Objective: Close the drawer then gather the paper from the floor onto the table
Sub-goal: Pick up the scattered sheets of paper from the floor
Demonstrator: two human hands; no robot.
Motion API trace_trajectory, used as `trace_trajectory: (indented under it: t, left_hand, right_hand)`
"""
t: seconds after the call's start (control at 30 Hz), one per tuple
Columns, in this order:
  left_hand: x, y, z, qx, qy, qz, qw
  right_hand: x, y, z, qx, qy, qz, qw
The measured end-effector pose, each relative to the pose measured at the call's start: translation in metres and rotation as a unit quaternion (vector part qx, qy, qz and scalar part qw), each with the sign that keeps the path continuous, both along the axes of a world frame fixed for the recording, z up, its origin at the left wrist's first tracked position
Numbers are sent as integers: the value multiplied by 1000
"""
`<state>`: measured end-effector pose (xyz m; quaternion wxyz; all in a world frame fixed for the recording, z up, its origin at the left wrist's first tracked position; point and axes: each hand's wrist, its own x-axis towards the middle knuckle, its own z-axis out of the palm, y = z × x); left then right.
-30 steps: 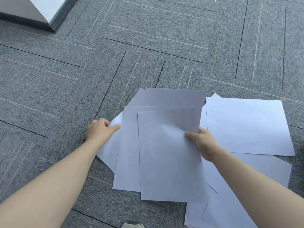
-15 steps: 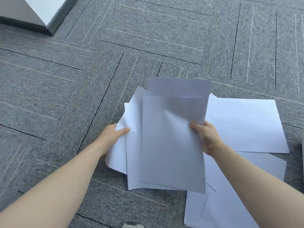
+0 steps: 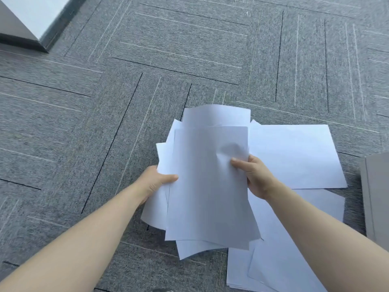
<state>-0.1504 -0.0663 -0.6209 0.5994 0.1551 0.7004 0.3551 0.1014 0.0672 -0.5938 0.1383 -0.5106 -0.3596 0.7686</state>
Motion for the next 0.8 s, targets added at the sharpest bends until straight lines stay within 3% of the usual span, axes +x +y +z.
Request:
trace_trajectory:
  t: [0.1,0.17,0.2,0.27,0.33,0.43,0.53,0.8]
  left_hand:
    - [-3,-7,-6,-12,22,25,999]
    - [-10,-12,-7,-11,23,65,998]
    - [-14,-14,-8,-9,29,85,996]
    - [-22,-17,-9,-6,42,120,992]
    - [-31,-22,-12,3,47,144,988]
    - [-37,-27,-14,4,51,152,987]
    - [-38,-32,-13,6,54,158,986]
    - [-44,-45,-14,8,43,161,986]
  right_hand:
    - [2,4,5,32,-38,23,998]
    - [8,8,0,116,-158,20,980]
    - [13,11,-5,182,-259,40,948]
    - [23,12,-13,298,-446,145,832]
    - [25,7,-19,328,-521,245,749]
    - [19,-2,-31,272,-553,322,719]
    - [11,-4,-40,241,-572,323,714]
    - [29,0,-40,359,-605,336,626]
